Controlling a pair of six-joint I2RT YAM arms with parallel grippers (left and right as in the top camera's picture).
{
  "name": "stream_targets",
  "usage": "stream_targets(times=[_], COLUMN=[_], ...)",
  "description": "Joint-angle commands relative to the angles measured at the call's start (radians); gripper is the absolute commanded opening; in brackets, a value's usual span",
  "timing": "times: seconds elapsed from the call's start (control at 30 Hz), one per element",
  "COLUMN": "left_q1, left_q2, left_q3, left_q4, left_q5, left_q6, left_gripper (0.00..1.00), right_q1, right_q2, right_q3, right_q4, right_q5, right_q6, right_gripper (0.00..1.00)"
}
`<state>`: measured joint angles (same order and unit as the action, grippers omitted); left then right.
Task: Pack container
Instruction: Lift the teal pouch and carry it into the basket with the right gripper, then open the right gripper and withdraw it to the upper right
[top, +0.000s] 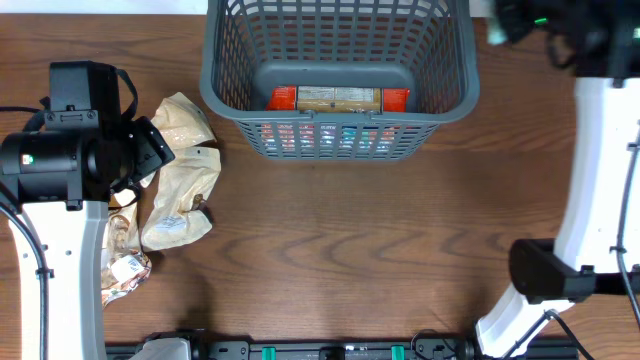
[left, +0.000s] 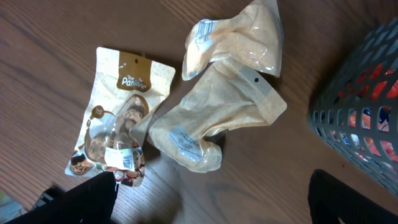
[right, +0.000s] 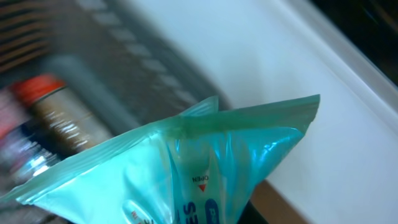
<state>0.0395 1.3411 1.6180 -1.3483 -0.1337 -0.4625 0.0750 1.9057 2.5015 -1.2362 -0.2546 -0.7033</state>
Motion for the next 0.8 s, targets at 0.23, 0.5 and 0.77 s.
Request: stream_targets(times=[0.23,0.5,0.77], left_q1=[0.005,0.005,0.005], left_q2=[0.006,0.006,0.006], left_q3=[0.001,0.001,0.001], left_q4=[-0.001,-0.001,-0.005], left_q5=[-0.004,-0.004,-0.004], left_q6=[0.017,0.017,0.017], left_gripper=[0.87,0.87,0.87], right_q1=[0.233,0.298,0.298], right_q2=[0.125,0.301,0.373], right_q3=[0.003,0.003,0.003], right_q4=[-0.029,-0.106,-0.146], right_q5=[-0.013,-0.023,-0.023], right_q6=[-0.309,-0.420,-0.355], right_gripper=[0.08,0.19,0.83])
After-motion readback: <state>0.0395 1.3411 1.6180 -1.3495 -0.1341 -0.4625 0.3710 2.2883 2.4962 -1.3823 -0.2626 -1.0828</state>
